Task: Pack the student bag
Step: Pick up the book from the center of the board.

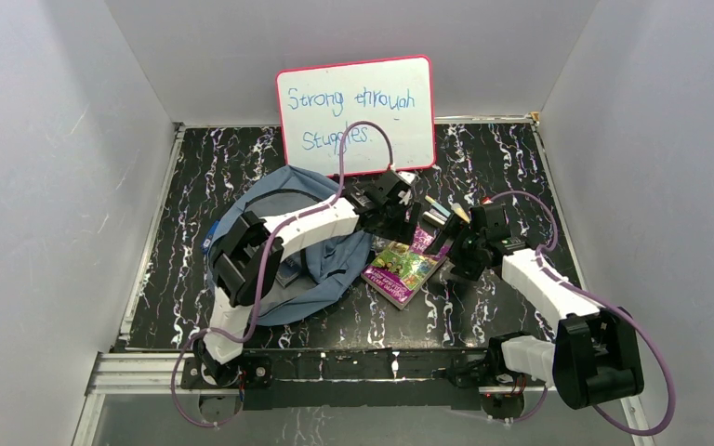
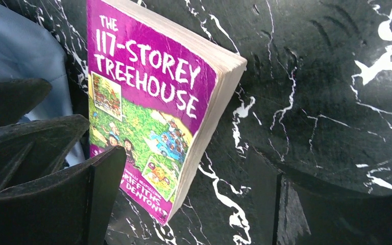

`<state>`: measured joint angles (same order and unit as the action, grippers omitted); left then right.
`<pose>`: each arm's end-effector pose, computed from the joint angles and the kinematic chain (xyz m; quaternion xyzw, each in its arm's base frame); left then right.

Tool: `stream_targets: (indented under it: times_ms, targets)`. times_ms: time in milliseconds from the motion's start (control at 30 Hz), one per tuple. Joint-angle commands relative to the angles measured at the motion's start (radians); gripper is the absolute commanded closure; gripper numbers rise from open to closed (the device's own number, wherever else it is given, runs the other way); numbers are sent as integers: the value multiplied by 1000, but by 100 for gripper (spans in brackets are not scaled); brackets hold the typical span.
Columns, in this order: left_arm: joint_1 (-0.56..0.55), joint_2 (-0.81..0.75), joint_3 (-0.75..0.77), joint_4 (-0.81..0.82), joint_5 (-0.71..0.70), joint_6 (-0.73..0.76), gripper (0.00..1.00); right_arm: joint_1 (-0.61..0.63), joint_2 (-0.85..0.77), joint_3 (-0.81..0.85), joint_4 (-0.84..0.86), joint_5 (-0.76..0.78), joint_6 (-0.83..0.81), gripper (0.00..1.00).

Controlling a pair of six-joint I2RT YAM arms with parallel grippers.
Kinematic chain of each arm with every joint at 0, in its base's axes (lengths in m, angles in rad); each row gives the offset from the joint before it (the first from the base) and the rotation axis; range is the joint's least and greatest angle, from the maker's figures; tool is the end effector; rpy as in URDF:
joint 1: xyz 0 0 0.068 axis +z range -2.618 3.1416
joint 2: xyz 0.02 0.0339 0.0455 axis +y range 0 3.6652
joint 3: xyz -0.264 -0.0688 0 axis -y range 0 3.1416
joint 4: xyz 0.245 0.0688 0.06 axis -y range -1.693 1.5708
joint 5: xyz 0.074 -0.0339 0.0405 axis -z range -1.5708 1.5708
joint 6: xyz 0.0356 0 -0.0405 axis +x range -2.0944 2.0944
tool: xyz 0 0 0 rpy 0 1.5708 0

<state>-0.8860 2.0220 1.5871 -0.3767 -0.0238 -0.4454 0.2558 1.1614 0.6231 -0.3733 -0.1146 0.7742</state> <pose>0.2904 -0.3542 0.2228 0.1986 0.9073 -0.2201 0.2982 0.2147 0.0604 0.1951 0.2242 0.9178 0.2063 0.2545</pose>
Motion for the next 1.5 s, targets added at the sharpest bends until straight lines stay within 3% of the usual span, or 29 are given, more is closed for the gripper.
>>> stream_targets:
  times_ms: [0, 167, 400, 567, 700, 833, 933, 1033, 1233, 1467]
  targets:
    - [-7, 32, 55, 31, 62, 31, 30, -5, 18, -18, 90, -26, 55, 5]
    - [-5, 68, 28, 54, 113, 35, 40, -5, 55, -12, 126, -26, 83, 7]
    - [-5, 39, -83, 105, 125, 10, 46, -5, 121, 20, 125, 8, 102, 12]
    - [-5, 18, -143, 156, 210, -19, 55, -5, 169, 14, 124, 6, 128, 22]
    - [-9, 6, -186, 183, 250, -34, 57, -6, 192, 1, 135, 7, 138, 29]
    - [-14, -2, -210, 194, 258, -36, 57, -5, 185, -13, 161, 17, 126, 52]
    - [-14, -31, -228, 210, 267, -58, 57, -5, 159, -21, 189, 17, 87, 81]
    - [-7, -102, -258, 296, 308, -115, 52, -5, 102, -38, 224, 6, 13, 100]
    - [11, -281, -300, 339, 229, -164, 21, -6, -41, -43, 238, -23, -124, 100]
    - [39, -512, -383, 334, 106, -128, 13, -5, -234, -18, 286, -136, -330, 100]
